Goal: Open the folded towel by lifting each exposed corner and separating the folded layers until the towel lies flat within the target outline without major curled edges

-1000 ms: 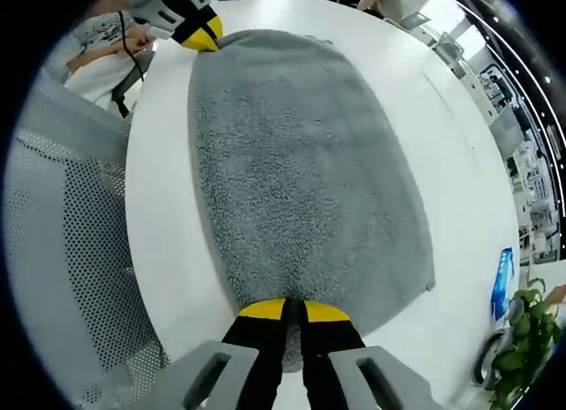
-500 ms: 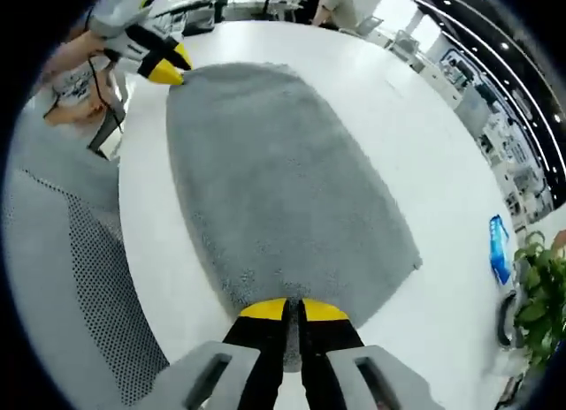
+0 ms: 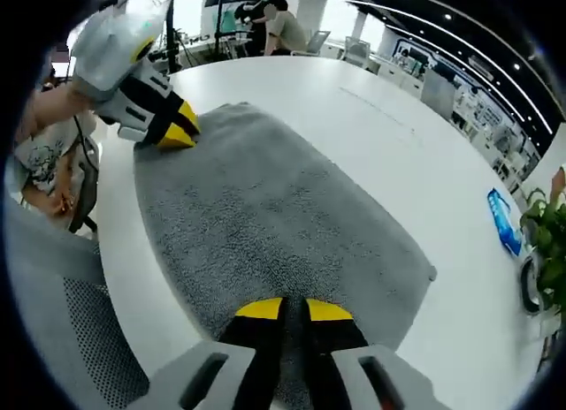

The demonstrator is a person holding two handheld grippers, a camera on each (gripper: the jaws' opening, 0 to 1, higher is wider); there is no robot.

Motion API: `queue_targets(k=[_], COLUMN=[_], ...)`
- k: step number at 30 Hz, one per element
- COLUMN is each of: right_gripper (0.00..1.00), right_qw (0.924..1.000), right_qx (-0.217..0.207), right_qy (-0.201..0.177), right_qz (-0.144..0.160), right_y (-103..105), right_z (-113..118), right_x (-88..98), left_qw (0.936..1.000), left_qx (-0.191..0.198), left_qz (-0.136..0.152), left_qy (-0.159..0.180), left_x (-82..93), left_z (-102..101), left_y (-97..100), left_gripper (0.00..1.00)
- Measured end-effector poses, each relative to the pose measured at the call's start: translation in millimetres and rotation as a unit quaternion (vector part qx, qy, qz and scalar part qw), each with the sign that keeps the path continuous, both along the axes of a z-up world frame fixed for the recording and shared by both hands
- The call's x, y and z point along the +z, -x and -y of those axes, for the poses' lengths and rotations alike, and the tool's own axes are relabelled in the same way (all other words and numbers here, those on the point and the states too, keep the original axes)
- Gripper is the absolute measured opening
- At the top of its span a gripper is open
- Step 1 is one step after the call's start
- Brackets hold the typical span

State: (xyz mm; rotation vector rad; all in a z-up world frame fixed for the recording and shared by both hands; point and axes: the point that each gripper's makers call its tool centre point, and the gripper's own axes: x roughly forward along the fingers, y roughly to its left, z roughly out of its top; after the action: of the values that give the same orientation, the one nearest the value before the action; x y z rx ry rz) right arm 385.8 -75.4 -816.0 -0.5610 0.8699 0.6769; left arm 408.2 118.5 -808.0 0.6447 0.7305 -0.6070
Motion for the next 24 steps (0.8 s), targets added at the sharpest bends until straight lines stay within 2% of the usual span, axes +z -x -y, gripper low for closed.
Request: queue_targets(k=[1, 3, 4, 5, 6, 8, 13, 17, 19, 21, 22, 24], right_gripper=[0.05, 0.04, 0.03, 0.02, 0.01, 0.00, 0.00, 0.00, 0.00, 0.00, 0.00, 0.00], right_qw=[1.0000, 0.9957, 0.9930, 0.9887, 0.9820, 0.9733, 0.9807, 0.9752, 0.9755, 0.9780, 0.9791, 0.9781], right_qx=[-0.001, 0.038, 0.048, 0.062, 0.081, 0.097, 0.071, 0.080, 0.080, 0.081, 0.080, 0.089], right_qy=[0.006, 0.068, 0.090, 0.117, 0.149, 0.180, 0.166, 0.190, 0.188, 0.177, 0.172, 0.173], right_qz=[0.007, 0.050, 0.059, 0.071, 0.084, 0.103, 0.075, 0.081, 0.082, 0.076, 0.073, 0.073], right_y=[-2, -10, -12, -14, -16, -21, -38, -61, -71, -78, -80, -83], right_z=[0, 0, 0, 0, -1, -1, 8, 15, 17, 18, 18, 18], right_x=[-0.2, 1.1, 0.7, -0.1, -1.1, -1.8, -2.0, -3.3, -2.9, -1.6, -1.6, -1.4], left_qw=[0.9998, 0.9998, 0.9997, 0.9996, 0.9989, 0.9970, 0.9972, 0.9980, 0.9979, 0.9975, 0.9967, 0.9963], left_qx=[-0.007, 0.000, 0.010, 0.013, 0.009, -0.009, -0.014, -0.025, -0.028, -0.039, -0.047, -0.047], left_qz=[0.011, 0.006, -0.002, -0.006, -0.011, -0.016, -0.033, -0.050, -0.052, -0.047, -0.042, -0.042], left_qy=[-0.015, -0.018, -0.020, -0.026, -0.045, -0.075, -0.065, -0.031, -0.025, -0.035, -0.051, -0.058], left_x=[0.9, -1.2, -1.0, -1.4, -2.3, -3.2, -3.4, -3.0, -3.6, -3.6, -4.0, -4.6], left_z=[0, 3, 3, 4, 4, 7, 13, 29, 35, 41, 43, 49], left_y=[-0.9, 1.1, 0.7, 1.2, 2.3, 4.1, 9.9, 21.7, 26.0, 29.2, 29.8, 31.9], left_gripper=[0.05, 0.03, 0.03, 0.02, 0.02, 0.01, 0.01, 0.01, 0.01, 0.01, 0.01, 0.01])
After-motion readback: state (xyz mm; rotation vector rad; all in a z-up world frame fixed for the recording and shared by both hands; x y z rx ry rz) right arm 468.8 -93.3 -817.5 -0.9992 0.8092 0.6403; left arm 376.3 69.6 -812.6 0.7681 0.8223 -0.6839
